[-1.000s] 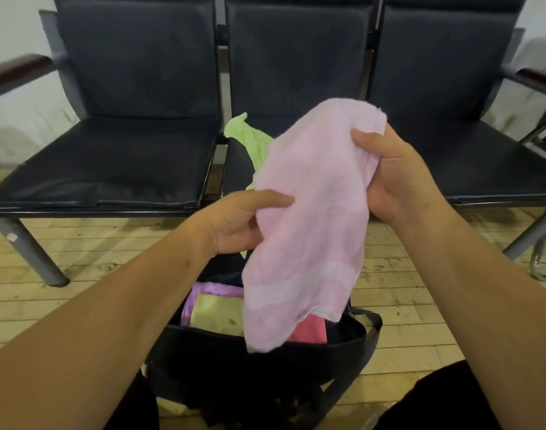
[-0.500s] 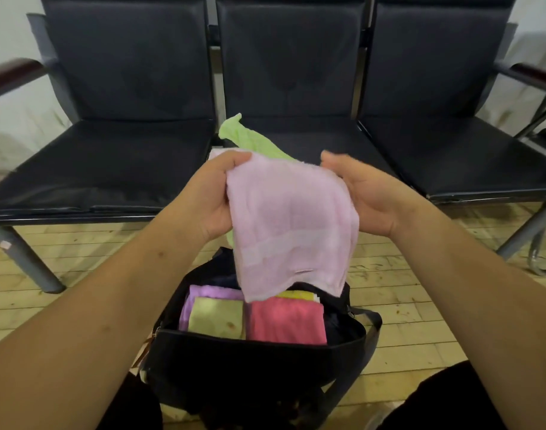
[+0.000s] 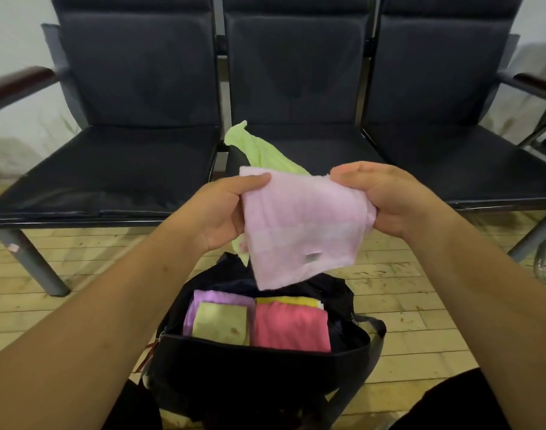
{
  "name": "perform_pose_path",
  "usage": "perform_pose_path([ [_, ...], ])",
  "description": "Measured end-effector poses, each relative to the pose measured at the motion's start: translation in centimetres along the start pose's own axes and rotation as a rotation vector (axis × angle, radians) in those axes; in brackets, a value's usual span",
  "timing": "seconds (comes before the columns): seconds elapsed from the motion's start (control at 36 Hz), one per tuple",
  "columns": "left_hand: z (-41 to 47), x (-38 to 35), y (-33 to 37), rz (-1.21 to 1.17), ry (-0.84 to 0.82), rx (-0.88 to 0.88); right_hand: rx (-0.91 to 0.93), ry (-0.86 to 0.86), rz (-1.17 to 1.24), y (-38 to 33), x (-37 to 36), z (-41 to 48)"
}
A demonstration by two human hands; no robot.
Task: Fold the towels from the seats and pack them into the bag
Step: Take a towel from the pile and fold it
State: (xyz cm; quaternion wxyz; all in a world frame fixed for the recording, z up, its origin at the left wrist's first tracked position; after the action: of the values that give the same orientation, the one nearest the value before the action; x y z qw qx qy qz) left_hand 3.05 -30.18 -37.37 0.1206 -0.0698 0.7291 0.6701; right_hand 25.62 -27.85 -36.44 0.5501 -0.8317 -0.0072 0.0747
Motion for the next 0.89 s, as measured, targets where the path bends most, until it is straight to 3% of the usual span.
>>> perform_pose_path([
  [0.14,-0.3,-0.5,0.2,-0.043,0.117,-0.052,-0.126,-0.246,0.262,-0.2,-1.0,-1.1],
  [0.22,-0.2,-0.5,0.5,-0.099,0.097,-0.075,-0.135,-0.330,0.241,0.0,-1.6,-1.4],
  [0.33,0.0,-0.1,0.6,-0.083,0.028,-0.081,-0.176,-0.286,0.226,0.5,-1.2,-1.0],
  [0.5,0.4,0.3,0.8,-0.149,0.052,-0.095,-0.067,-0.230,0.349,-0.3,-0.5,-0.9],
  [0.67,0.5,0.5,0.5,-0.241,0.087,-0.069,-0.084,-0.301,0.081,0.4,-1.2,-0.8],
  [0.75,0.7,0.8,0.6,-0.158,0.110,-0.093,-0.021,-0.189,0.054,0.1,-1.3,-0.7],
  [0.89,0.6,1.6,1.5,0.329,-0.028,-0.145,0.120,0.043,-0.149,-0.3,-0.5,-0.4],
])
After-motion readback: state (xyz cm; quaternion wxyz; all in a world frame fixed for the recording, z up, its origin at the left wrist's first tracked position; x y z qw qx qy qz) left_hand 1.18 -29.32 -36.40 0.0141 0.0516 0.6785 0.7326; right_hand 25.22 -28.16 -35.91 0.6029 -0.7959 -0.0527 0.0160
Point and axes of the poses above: each hand's wrist, its own z-axis towards the middle knuckle, its own x-axis out of the back of the hand, y = z × x, the point moved 3 cm from there along z, towards the middle knuckle, and after that the axes turned 14 degrees about -x, right-handed, at the moved point
